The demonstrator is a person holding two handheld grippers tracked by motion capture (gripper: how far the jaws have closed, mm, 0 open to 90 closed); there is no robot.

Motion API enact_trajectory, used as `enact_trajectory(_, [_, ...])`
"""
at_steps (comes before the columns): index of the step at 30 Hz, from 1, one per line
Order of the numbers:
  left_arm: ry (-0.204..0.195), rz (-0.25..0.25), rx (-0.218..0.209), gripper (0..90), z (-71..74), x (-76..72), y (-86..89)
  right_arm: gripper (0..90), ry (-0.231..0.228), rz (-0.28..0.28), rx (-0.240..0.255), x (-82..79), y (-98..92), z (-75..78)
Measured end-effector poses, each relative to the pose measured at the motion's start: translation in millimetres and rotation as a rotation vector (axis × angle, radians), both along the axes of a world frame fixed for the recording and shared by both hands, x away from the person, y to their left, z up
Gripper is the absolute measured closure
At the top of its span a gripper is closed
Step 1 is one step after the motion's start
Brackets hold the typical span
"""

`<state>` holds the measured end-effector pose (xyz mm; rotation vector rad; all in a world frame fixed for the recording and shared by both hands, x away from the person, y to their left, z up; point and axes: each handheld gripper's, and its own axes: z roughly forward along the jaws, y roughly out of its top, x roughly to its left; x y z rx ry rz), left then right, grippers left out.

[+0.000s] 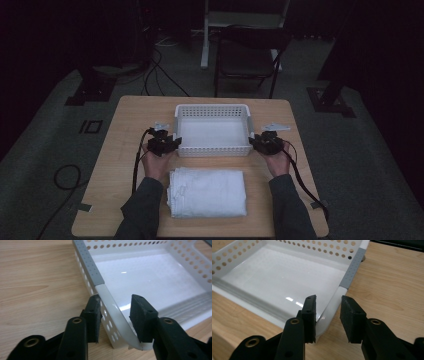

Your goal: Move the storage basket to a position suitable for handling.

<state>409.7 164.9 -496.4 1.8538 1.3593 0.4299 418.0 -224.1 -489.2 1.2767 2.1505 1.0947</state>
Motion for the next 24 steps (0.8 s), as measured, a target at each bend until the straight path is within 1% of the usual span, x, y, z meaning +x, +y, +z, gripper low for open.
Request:
enact_trajectory(1, [0.007, -0.004, -0.007, 63.6, -0.2, -0.1, 3.0, 66.4, -0.016, 0.002, -0.025, -5.4, 4.6, 0.5])
enact_trajectory(3, [0.01, -0.003, -0.003, 64.2, 0.4, -1.7, 6.2, 66.9, -0.024, 0.0, -0.043, -9.6, 8.4, 1.2])
enact_trajectory(6, [0.009, 0.002, 0.002, 64.5, 0.5, -4.3, 8.9, 67.4, -0.03, 0.011, -0.05, -14.2, 13.4, 1.9])
enact_trajectory(8, [0.005, 0.006, -0.001, 64.4, 0.0, -8.3, 13.5, 67.3, -0.036, 0.018, -0.05, -15.6, 15.9, 1.5])
enact_trajectory(11, [0.001, 0.01, 0.002, 64.2, -0.4, -9.9, 15.9, 67.4, -0.037, 0.021, -0.038, -16.5, 18.5, 0.8])
enact_trajectory(14, [-0.002, 0.012, 0.005, 63.6, -0.9, -10.2, 16.9, 67.5, -0.037, 0.017, -0.033, -16.6, 20.4, 0.4])
enact_trajectory(16, [-0.004, 0.025, 0.013, 63.5, -0.7, -11.4, 16.4, 67.5, -0.036, 0.017, -0.026, -15.9, 21.4, 0.0])
enact_trajectory(20, [-0.003, 0.024, 0.021, 63.5, -0.6, -12.5, 16.2, 67.4, -0.036, 0.019, -0.023, -16.1, 22.0, -0.3])
enact_trajectory(24, [-0.001, 0.022, 0.017, 62.1, -1.5, -13.0, 16.9, 67.3, -0.033, 0.017, -0.018, -16.4, 22.1, -0.3])
